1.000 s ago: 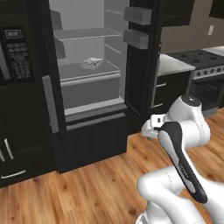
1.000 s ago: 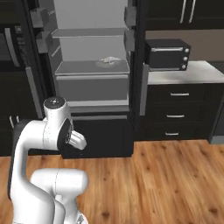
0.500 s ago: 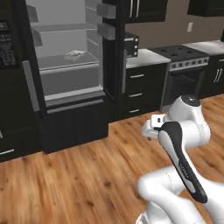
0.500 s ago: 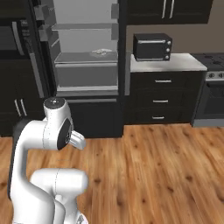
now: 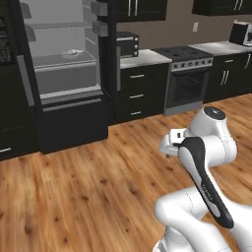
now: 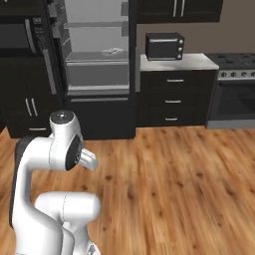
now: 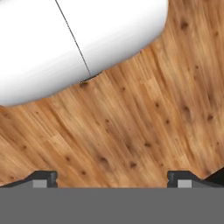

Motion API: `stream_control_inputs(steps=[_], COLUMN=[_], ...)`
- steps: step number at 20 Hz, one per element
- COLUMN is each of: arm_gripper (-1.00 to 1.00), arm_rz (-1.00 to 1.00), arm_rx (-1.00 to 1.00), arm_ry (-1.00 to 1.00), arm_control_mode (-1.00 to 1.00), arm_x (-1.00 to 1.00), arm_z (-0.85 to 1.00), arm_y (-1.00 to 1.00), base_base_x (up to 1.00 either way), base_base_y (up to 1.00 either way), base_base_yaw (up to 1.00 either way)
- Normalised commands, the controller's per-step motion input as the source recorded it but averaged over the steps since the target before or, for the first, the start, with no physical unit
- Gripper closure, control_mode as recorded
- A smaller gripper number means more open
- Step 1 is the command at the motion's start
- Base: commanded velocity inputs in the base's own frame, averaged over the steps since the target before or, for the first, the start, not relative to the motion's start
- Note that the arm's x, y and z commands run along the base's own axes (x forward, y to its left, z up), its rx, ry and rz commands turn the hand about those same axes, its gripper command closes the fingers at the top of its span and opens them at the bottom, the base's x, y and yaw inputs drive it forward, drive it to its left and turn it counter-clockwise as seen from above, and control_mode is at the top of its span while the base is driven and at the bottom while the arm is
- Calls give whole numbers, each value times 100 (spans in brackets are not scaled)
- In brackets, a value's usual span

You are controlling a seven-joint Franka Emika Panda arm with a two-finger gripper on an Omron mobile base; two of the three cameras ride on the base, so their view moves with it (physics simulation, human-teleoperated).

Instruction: Place two dumplings into each of the tupperware containers and then place the containers in the fridge.

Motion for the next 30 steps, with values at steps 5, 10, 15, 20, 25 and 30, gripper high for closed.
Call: stream_control_inputs(steps=[5, 10, 15, 20, 25, 30], arm_gripper=[-100, -100, -100, -100, -100, -100], arm_rz=[0, 0, 0, 0, 0, 0], arm_rx=[0, 0, 0, 0, 0, 0], arm_ry=[0, 0, 0, 0, 0, 0], arm_control_mode=[100, 100, 100, 100, 100, 100], arm_x=[0, 0, 0, 0, 0, 0], arm_z=[0, 0, 0, 0, 0, 0], arm_y=[0, 0, 0, 0, 0, 0], base_base_x=[-100, -100, -100, -100, -100, -100], base_base_y=[-67, -81, -98, -94, -55, -53], base_base_yaw=[0, -3, -9, -11, -13, -14])
